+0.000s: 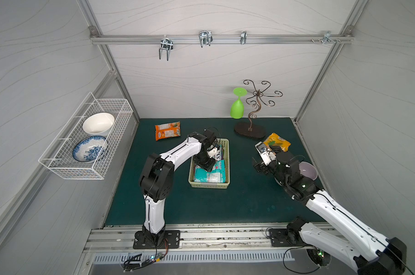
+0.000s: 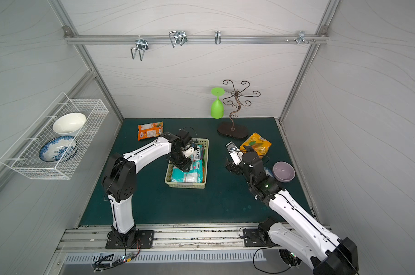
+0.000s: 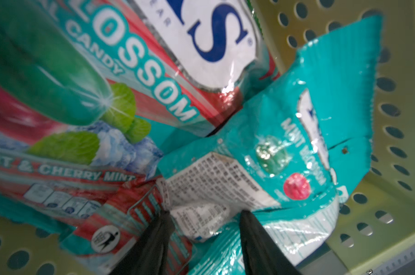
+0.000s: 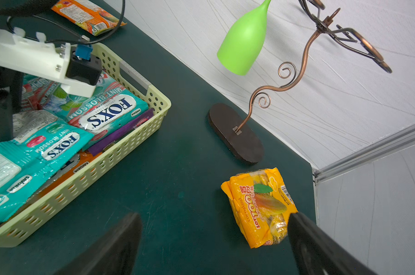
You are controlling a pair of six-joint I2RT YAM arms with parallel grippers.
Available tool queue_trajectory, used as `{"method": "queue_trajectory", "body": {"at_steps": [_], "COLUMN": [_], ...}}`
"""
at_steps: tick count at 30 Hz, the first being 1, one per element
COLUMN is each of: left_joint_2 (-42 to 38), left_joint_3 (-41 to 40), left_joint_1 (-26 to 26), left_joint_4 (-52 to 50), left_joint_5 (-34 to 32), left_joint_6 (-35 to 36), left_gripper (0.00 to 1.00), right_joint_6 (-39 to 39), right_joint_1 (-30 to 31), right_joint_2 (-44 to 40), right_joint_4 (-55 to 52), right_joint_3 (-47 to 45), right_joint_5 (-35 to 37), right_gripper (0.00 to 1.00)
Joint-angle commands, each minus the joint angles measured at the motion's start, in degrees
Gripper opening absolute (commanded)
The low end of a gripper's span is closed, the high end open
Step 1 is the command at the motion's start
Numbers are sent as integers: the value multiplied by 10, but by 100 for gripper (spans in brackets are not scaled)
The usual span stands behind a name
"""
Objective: Put the candies in the basket
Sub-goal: Place the candy in the basket.
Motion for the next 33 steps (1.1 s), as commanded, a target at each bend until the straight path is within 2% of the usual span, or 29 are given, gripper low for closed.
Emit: {"method": "queue_trajectory", "body": {"at_steps": [1,5,9,12,18,23,26,33], "left_joint_2": [-28,-65,-79,-60,-25,-16,-50,-185], "left_joint_3": [4,15,-12,-16,-27,-19,-21,-58], "left_joint_1": [2,1,16,37,42,42,42,44], "left_joint_4": [-20,-30,-13,-15,-7,-11,-17,-6], "left_joint_5": [-13,-19,-31,-8,25,23,15,-8], "left_joint_6": [-10,-11,-15,-23,-30,-33,-32,-19], "left_gripper": [53,53,59,59,59,59,59,60], "right_joint_6": [-5,-6,-2,-3,8,13,18,50], "right_joint_1": [5,2,4,2,2,2,2,-3], "right_joint_2": [-9,-6,-5,-6,-1,5,8,22], "right_joint_4": [14,15,11,13,5,1,3,5], "right_joint_3": [-4,-6,-1,-5,-1,1,-3,3], "right_joint_5": [-1,6,-5,8,-2,-6,1,8], "right_gripper": [99,99,99,99,99,99,99,99]}}
